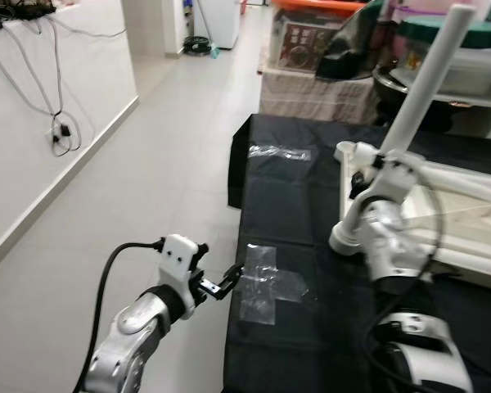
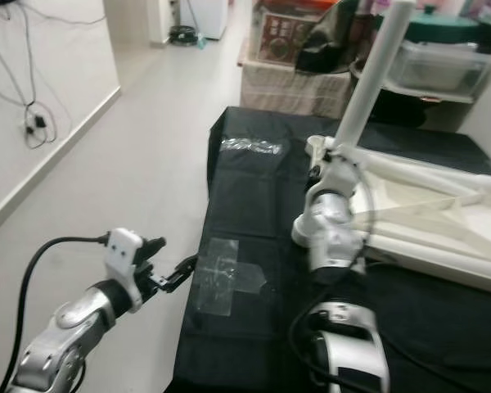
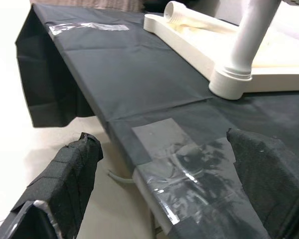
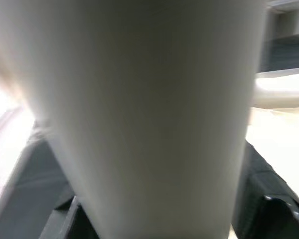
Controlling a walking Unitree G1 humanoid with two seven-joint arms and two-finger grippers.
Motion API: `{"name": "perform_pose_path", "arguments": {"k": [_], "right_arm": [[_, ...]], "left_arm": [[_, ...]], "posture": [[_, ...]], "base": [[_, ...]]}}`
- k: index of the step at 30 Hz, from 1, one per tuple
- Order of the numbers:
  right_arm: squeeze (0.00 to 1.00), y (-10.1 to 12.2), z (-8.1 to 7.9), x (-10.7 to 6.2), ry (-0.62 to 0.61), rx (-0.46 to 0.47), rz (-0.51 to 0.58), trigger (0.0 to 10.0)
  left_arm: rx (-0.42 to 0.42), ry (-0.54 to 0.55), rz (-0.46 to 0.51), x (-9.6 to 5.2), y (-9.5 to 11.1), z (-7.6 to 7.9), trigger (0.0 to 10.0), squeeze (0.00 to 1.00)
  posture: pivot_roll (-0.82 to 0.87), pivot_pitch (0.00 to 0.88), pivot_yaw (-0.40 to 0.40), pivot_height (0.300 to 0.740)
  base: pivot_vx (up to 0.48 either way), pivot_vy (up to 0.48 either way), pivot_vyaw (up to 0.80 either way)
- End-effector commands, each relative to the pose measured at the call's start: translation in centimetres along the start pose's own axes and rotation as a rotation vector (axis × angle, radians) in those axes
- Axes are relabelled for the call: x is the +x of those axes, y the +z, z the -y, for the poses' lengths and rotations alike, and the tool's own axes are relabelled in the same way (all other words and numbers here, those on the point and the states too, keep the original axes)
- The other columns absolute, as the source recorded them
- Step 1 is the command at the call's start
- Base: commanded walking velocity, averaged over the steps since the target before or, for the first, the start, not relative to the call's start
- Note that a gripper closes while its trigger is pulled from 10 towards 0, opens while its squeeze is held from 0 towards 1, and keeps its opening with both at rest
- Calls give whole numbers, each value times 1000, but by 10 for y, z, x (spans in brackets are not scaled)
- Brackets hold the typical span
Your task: Building children table
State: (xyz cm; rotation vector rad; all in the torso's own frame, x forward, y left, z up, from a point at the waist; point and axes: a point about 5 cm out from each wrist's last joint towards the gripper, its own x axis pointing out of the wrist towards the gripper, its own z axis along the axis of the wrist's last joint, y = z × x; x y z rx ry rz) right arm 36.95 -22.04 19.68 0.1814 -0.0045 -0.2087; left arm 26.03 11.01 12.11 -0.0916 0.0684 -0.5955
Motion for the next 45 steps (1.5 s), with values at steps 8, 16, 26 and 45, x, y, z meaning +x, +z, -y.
{"name": "perform_pose_path", "arguments": {"k": [8, 16, 26, 45], "right_arm": [[0, 1, 7, -2, 449, -112, -23, 10000], [0, -4, 8, 12, 480, -209, -82, 0], [0, -26, 24, 11, -111, -101, -126, 0], [1000, -41, -24, -16, -290, -60, -64, 10000]], "left_arm": [[11, -5, -19, -1, -3, -2, 10000, 0], [16, -2, -17, -2, -2, -3, 10000, 0], [19, 4, -18, -4, -2, -5, 10000, 0], [13, 10, -15, -1, -3, -2, 10000, 0]], "posture": [[55, 0, -77, 740], [76, 0, -84, 740], [85, 0, -83, 740], [77, 0, -87, 740]], "base": [[0, 0, 0], [0, 0, 0], [0, 0, 0], [0, 0, 0]]}}
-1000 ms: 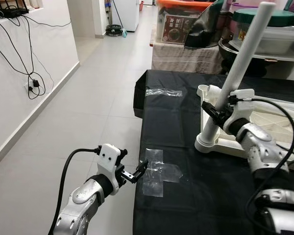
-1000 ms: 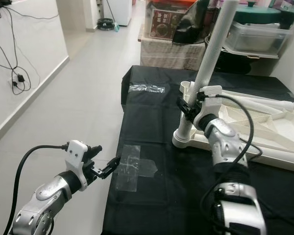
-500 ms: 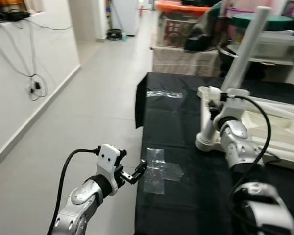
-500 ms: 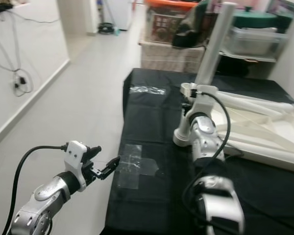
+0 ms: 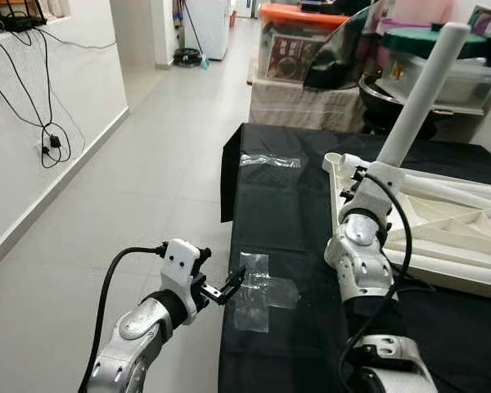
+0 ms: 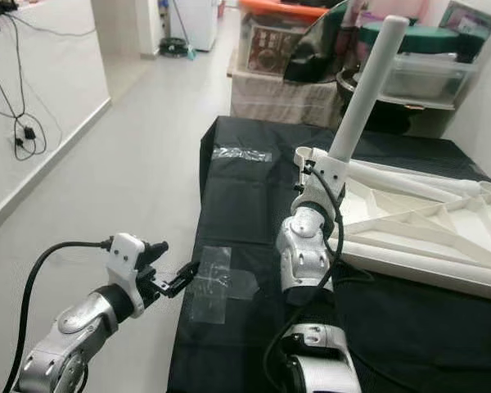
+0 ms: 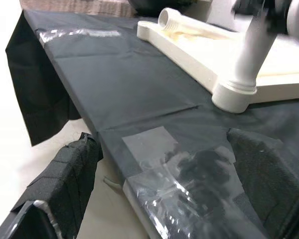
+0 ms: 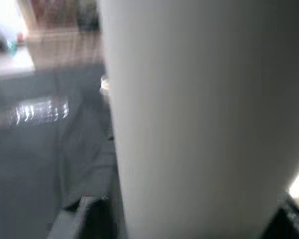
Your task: Building children table
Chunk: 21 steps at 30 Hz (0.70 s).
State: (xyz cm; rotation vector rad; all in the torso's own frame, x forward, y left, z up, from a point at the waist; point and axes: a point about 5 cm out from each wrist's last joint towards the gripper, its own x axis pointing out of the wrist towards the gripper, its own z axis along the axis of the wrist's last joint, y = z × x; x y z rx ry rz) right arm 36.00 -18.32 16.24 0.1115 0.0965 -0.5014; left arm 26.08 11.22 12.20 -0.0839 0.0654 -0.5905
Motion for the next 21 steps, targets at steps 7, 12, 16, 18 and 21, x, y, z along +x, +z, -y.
{"name": "perform_pose_path", "arguments": {"k": [7, 12, 16, 18, 21], "right_arm": [[0, 21, 21, 16, 210, 74, 11, 10000], [0, 27, 30, 21, 534, -11, 44, 10000], [0, 21, 34, 24, 674, -130, 26, 5451], [0, 17, 32, 24, 680, -154, 21, 0], [0, 9, 27, 26, 625, -98, -35, 0]], "left_arm": [[6, 1, -19, -1, -4, -1, 10000, 0], [12, -4, -15, 0, -2, -2, 10000, 0], [14, -11, -13, 1, -3, -2, 10000, 0], [14, -11, -9, 2, -1, -1, 10000, 0], [13, -11, -4, 3, -1, -1, 10000, 0]], "posture": [[71, 0, -84, 740], [65, 0, -76, 740], [62, 0, -76, 740], [66, 0, -79, 740], [68, 0, -79, 740]], "base": [[0, 0, 0], [0, 0, 0], [0, 0, 0], [0, 0, 0], [0, 0, 0]]}}
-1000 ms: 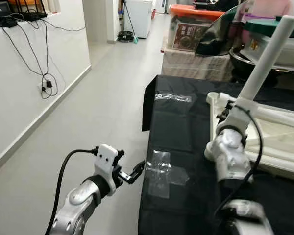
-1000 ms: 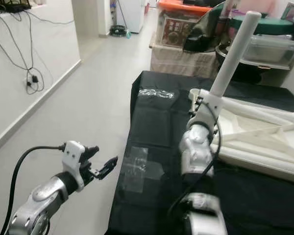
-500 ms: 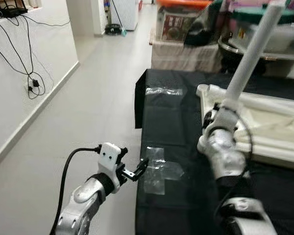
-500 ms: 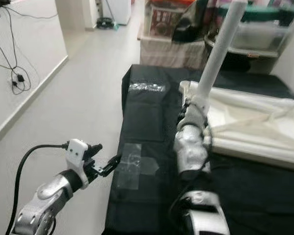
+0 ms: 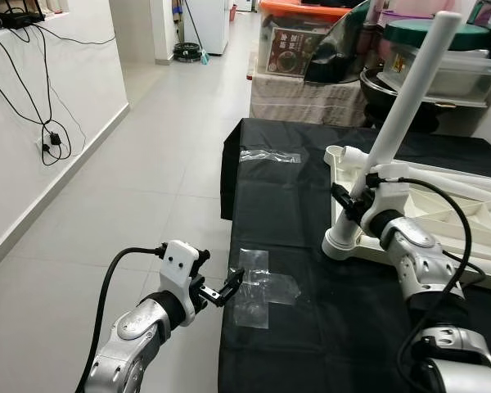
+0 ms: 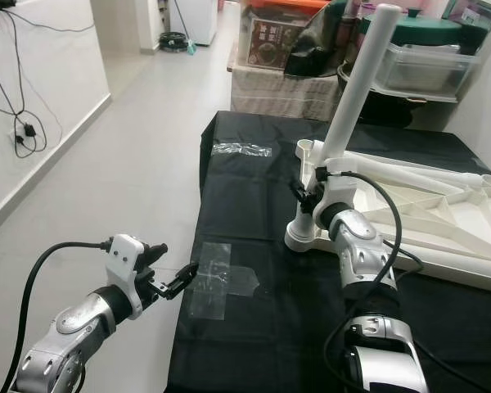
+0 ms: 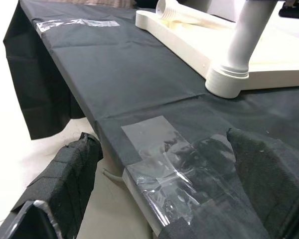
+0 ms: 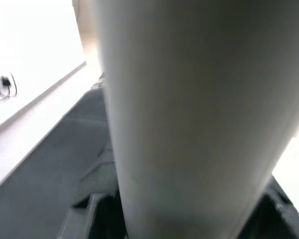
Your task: Building children table
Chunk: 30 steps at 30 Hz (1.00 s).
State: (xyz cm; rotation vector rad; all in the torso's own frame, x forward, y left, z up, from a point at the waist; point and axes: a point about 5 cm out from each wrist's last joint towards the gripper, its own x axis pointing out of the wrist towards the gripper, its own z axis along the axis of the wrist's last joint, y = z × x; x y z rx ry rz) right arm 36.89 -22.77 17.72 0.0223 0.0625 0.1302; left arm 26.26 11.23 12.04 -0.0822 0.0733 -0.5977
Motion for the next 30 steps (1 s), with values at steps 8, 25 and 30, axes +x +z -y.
{"name": "perform_pose_path", "arguments": {"k": [8, 25, 30], "right_arm": [[0, -37, -43, 6, -24, 157, -117, 0], [0, -34, -37, -18, -717, 158, -77, 10000], [0, -10, -18, -18, -634, 54, 15, 10000]], "left_arm": [[20, -1, -3, -2, 0, -2, 10000, 0], [5, 7, -4, 0, -3, 3, 10000, 0], [-2, 7, -6, -1, -4, 4, 10000, 0]], "posture": [[78, 0, -78, 740], [63, 0, -77, 740], [60, 0, -78, 740]], "base": [[0, 0, 0], [0, 0, 0], [0, 0, 0]]}}
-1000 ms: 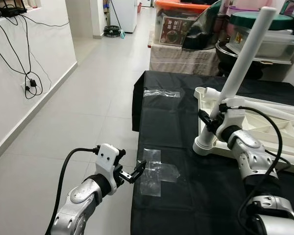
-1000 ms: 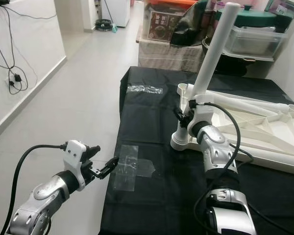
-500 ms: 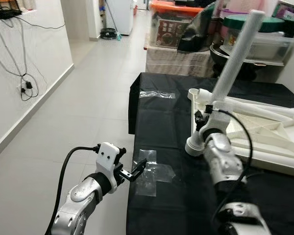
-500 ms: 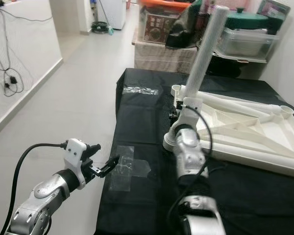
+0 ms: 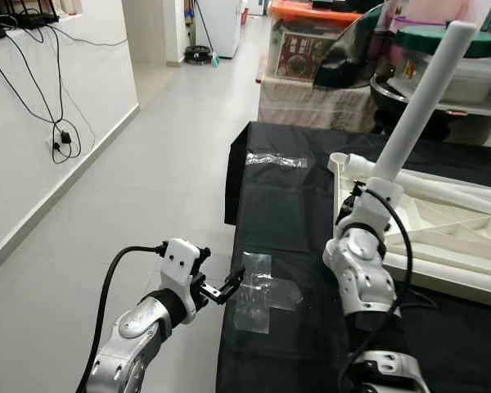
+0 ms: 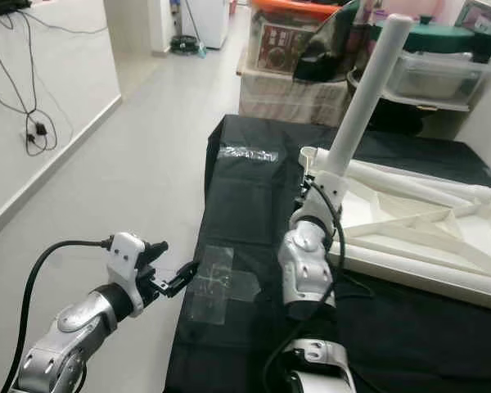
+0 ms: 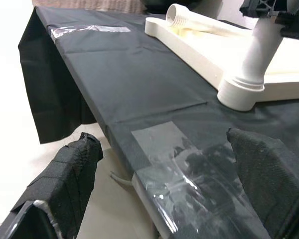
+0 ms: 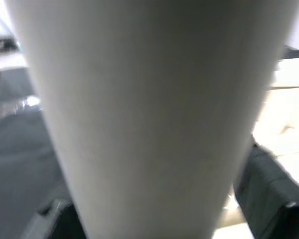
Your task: Building children table
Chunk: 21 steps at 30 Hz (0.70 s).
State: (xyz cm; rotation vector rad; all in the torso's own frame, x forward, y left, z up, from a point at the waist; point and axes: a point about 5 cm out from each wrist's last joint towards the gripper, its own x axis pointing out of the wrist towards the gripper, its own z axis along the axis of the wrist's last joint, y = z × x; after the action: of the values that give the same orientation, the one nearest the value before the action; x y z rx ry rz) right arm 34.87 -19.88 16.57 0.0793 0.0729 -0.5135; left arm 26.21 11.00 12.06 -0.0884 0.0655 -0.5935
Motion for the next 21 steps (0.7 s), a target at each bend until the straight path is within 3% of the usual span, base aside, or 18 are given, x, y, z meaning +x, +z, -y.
{"name": "perform_pose_path", "arguments": {"k": [1, 2, 3, 4, 7, 10, 11, 14, 17, 18, 19, 20, 21], "right_arm": [[0, 14, 10, 8, 105, -25, 78, 10000], [0, 14, 10, 8, 105, -25, 78, 10000], [0, 19, 7, 10, 224, -12, 98, 10000], [0, 19, 7, 10, 224, -12, 98, 10000], [0, 27, 2, 7, 641, -56, 120, 10000], [0, 27, 3, 6, 708, -81, 124, 10000], [0, 17, 8, 8, 813, -182, 85, 10000], [0, 5, 15, 12, 916, -263, 3, 10000], [0, 2, 17, 20, 876, -291, -17, 10000], [0, 1, 18, 28, 808, -271, -47, 5255], [0, 1, 18, 28, 808, -271, -47, 5255], [0, 3, 19, 35, 750, -229, -55, 0], [0, 3, 19, 35, 750, -229, -55, 0]], "left_arm": [[0, 2, -15, -2, -4, 2, 10000, 0], [0, 2, -15, -2, -4, 2, 10000, 0], [0, 1, -16, -2, -4, 2, 10000, 0], [0, 1, -16, -2, -4, 2, 10000, 0], [-1, -3, -15, -2, -4, 2, 10000, 0], [-1, -4, -16, -2, -4, 1, 10000, 0], [3, -6, -13, 0, -4, 1, 10000, 0], [7, -8, -8, 1, -2, 1, 10000, 0], [8, -7, -7, 1, -2, 1, 10000, 0], [10, -6, -7, 0, -2, 0, 10000, 0], [10, -6, -7, 0, -2, 0, 10000, 0], [13, -5, -7, 0, -2, 0, 10000, 0], [13, -5, -7, 0, -2, 0, 10000, 0]], "posture": [[60, 0, -76, 740], [60, 0, -76, 740], [60, 0, -75, 740], [60, 0, -75, 740], [54, 0, -72, 740], [53, 0, -72, 740], [55, 0, -75, 740], [60, 0, -78, 740], [64, 0, -79, 740], [67, 0, -79, 740], [67, 0, -79, 740], [67, 0, -79, 740], [67, 0, -79, 740]], "base": [[0, 0, 0], [0, 0, 0], [0, 0, 0], [0, 0, 0], [0, 0, 0], [0, 0, 0], [0, 0, 0], [0, 0, 0], [0, 0, 0], [0, 0, 0], [0, 0, 0], [0, 0, 0], [0, 0, 0]]}}
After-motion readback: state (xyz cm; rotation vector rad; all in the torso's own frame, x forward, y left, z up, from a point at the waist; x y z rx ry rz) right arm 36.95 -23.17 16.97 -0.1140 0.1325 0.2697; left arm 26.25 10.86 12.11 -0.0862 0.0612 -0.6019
